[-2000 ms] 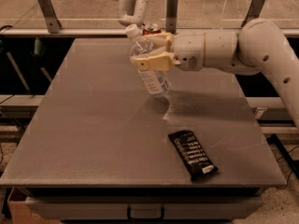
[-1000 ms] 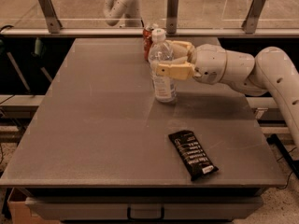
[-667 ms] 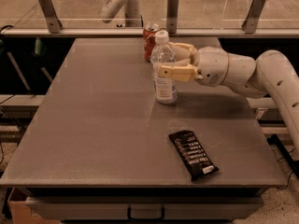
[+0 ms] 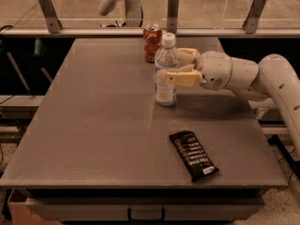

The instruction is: Place blue plastic bottle upright

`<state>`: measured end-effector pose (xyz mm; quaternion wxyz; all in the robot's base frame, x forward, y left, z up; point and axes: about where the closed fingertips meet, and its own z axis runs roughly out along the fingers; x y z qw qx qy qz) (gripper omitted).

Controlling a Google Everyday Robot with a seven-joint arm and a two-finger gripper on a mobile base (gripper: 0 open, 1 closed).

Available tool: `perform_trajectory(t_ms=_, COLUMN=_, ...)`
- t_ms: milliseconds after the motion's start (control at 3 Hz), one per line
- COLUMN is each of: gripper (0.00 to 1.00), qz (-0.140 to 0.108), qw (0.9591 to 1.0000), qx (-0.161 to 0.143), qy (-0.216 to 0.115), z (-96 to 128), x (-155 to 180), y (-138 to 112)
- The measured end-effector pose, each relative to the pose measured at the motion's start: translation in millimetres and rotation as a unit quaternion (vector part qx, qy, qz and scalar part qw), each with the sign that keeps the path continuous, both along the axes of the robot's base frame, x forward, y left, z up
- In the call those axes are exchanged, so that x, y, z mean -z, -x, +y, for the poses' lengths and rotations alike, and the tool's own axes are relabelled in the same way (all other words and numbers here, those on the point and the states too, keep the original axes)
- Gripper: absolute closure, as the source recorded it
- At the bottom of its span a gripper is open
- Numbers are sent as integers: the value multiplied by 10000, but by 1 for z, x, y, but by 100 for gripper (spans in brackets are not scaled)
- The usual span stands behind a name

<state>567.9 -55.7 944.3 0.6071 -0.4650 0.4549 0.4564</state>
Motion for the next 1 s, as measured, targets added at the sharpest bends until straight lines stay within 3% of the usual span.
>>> perform_trajectory(t_ms=333, gripper=0, qz=20, qw=10000, qx=25, qy=27, z=-6, x=1, y=1)
perform_trajectory(t_ms=667, gripper=0, qz=14, qw=9998, qx=130, qy=146, z=-19, x=-4, y=0)
perform_trajectory(t_ms=1000, gripper=0, qz=-70, qw=9983, qx=422, qy=388, z=-50, x=-22, y=4)
